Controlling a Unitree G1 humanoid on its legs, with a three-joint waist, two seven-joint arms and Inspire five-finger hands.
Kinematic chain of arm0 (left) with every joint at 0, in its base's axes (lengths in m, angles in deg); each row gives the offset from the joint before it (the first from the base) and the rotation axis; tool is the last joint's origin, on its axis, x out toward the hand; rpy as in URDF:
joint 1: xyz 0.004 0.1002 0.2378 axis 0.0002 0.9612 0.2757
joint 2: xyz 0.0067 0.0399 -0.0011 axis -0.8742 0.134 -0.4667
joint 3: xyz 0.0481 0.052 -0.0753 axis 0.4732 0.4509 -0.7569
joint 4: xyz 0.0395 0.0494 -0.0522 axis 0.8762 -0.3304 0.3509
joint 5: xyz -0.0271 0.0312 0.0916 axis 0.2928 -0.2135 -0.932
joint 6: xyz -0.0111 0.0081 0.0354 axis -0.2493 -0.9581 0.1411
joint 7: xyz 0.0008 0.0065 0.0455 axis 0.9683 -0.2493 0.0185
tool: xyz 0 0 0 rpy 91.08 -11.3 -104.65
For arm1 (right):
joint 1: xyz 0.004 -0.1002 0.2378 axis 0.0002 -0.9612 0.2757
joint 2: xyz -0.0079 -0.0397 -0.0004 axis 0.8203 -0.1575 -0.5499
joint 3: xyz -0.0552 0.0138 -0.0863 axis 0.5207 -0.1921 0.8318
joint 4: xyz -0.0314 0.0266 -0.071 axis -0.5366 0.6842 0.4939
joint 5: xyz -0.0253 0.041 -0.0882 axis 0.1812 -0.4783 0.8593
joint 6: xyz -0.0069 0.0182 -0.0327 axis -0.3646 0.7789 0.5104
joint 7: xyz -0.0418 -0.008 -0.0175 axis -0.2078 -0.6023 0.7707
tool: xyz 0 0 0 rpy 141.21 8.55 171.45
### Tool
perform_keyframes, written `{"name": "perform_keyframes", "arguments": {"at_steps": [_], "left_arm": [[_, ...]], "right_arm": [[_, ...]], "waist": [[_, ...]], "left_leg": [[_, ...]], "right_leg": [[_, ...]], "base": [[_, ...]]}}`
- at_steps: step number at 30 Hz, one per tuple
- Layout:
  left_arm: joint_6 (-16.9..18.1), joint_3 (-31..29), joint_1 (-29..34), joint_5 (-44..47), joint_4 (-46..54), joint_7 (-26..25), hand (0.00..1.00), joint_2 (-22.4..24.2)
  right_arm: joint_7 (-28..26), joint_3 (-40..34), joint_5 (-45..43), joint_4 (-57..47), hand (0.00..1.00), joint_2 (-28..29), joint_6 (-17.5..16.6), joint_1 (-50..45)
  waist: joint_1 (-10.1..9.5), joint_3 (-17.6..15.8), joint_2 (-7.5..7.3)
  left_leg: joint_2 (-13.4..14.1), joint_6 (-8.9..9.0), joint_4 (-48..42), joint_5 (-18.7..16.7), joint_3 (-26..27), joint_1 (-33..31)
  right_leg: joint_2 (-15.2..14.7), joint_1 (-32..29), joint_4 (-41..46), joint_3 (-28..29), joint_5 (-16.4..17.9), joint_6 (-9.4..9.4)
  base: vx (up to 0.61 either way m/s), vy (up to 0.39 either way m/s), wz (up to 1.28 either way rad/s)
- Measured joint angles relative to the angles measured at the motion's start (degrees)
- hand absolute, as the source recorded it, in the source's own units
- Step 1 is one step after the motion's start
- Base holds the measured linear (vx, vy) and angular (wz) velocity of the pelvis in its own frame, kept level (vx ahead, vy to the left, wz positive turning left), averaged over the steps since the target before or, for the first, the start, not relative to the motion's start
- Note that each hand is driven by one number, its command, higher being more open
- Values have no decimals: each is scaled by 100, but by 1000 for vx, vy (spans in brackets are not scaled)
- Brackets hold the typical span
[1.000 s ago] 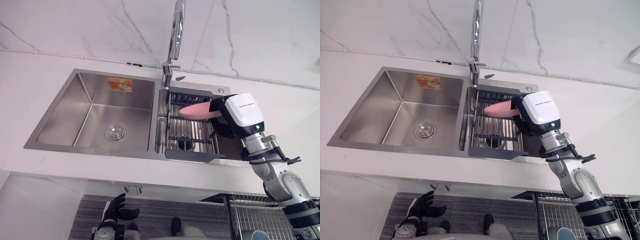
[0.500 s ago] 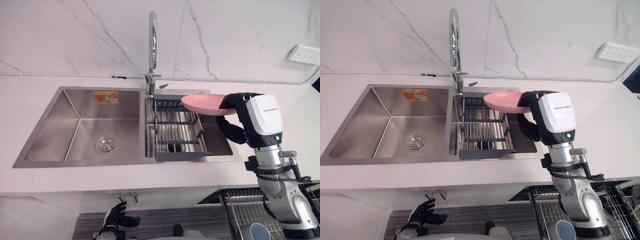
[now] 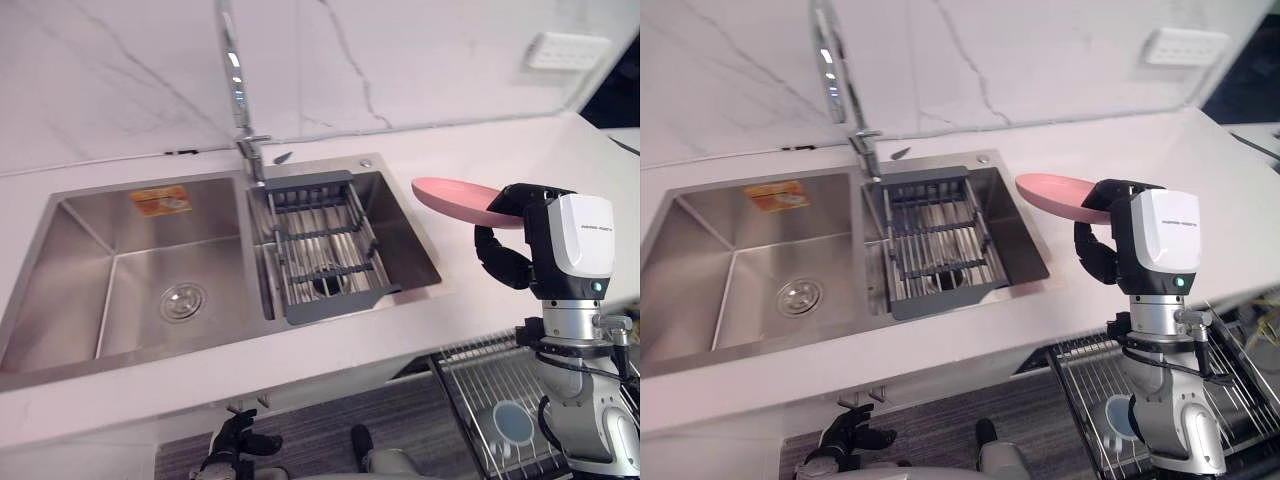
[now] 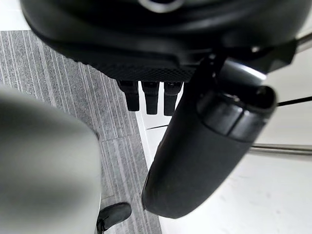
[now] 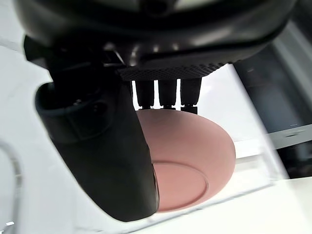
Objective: Walk over to the sink, pick up the cup, carry it to the dishwasher, place the cup inside the dishwasher, then close the dishwasher door
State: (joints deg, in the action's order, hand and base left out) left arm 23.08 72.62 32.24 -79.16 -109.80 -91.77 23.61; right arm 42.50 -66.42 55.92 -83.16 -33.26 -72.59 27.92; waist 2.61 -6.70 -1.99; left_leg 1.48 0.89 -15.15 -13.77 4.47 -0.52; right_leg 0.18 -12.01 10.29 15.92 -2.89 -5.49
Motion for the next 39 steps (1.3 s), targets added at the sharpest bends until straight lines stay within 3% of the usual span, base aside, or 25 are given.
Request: {"name": "perform_keyframes", "arguments": {"at_steps": [1,2,4,5,7,9,10,11,13,16,21,27,33,39], "left_arm": [[-35,-50,-15,47,4,0,90,1],[-57,-130,-50,104,1,0,90,5],[-51,-177,-106,102,16,-15,90,27],[-45,-205,-115,108,19,-48,90,-45],[-51,-203,-101,108,-29,-59,90,-205],[63,-177,21,-15,-11,-65,90,-360],[204,-128,148,-133,14,-64,90,-459],[221,-57,212,-193,-3,-59,90,-425],[292,27,301,-242,11,-43,90,-353],[359,142,293,-297,-5,3,90,-345],[372,159,315,-306,-24,11,90,-277],[422,261,327,-563,-14,125,90,-235],[478,325,367,-566,40,118,90,-218],[486,368,412,-507,121,99,90,-4]], "right_arm": [[0,25,4,49,30,23,39,37],[-4,92,35,130,30,32,117,94],[-31,135,92,201,30,28,212,188],[-81,228,237,226,30,28,239,191],[-105,311,289,225,30,24,199,187],[-112,397,309,225,30,17,89,193],[-126,447,409,226,30,0,27,199],[-152,452,436,269,30,-50,36,127],[-202,451,445,331,30,-59,108,80],[-199,327,434,365,30,-67,121,-102],[-198,102,427,440,30,-65,190,-594],[-192,-83,397,441,30,-11,112,-783],[-124,-537,325,771,30,29,95,-792],[-29,-1190,-148,1607,30,21,446,-612]], "waist": [[3,-50,-6],[-8,-162,-17],[-30,-306,73],[-5,-370,11],[-20,-325,-79],[-52,-272,-154],[-68,-214,-243],[-37,-151,-74],[-134,-13,88],[-101,46,99],[9,87,175],[45,71,327],[96,-11,465],[121,-362,833]], "left_leg": [[-1,-26,-106,-46,107,-1],[49,-81,-248,-100,314,-4],[196,-118,-231,-65,609,42],[243,-113,-268,-42,792,71],[298,-78,-315,-26,1001,61],[374,31,-326,-22,1209,59],[377,117,-387,-67,1296,3],[498,168,-417,-71,1088,-111],[606,247,-151,46,1001,-74],[607,372,315,328,975,101],[540,364,551,428,946,549],[415,281,637,483,945,622],[350,256,718,496,899,456],[294,182,701,610,871,105]], "right_leg": [[9,-43,67,-6,-25,19],[-20,-76,3,-147,-29,202],[-270,-133,237,-1108,306,748],[-601,-394,1406,-1742,657,681],[-816,-318,2052,-2010,994,663],[-941,17,1974,-2252,1316,512],[-929,258,1351,-2283,1503,147],[-672,354,944,-2317,1242,241],[-360,439,403,-2126,886,343],[-197,532,-26,-1994,590,384],[-209,1086,-453,-1957,456,315],[-276,1449,-1181,-1922,-3,266],[-354,1377,-1441,-1921,-148,235],[-423,932,-1201,-1934,-187,241]], "base": [[-178,56,-98],[-244,19,-75],[-277,3,-81],[-198,-3,-71],[-137,-79,-65],[-54,-160,-69],[-19,-193,-49],[2,-191,-47],[38,-116,-68],[65,-72,-45],[23,43,0],[-54,38,-1],[-79,5,1],[-17,3,1]]}}
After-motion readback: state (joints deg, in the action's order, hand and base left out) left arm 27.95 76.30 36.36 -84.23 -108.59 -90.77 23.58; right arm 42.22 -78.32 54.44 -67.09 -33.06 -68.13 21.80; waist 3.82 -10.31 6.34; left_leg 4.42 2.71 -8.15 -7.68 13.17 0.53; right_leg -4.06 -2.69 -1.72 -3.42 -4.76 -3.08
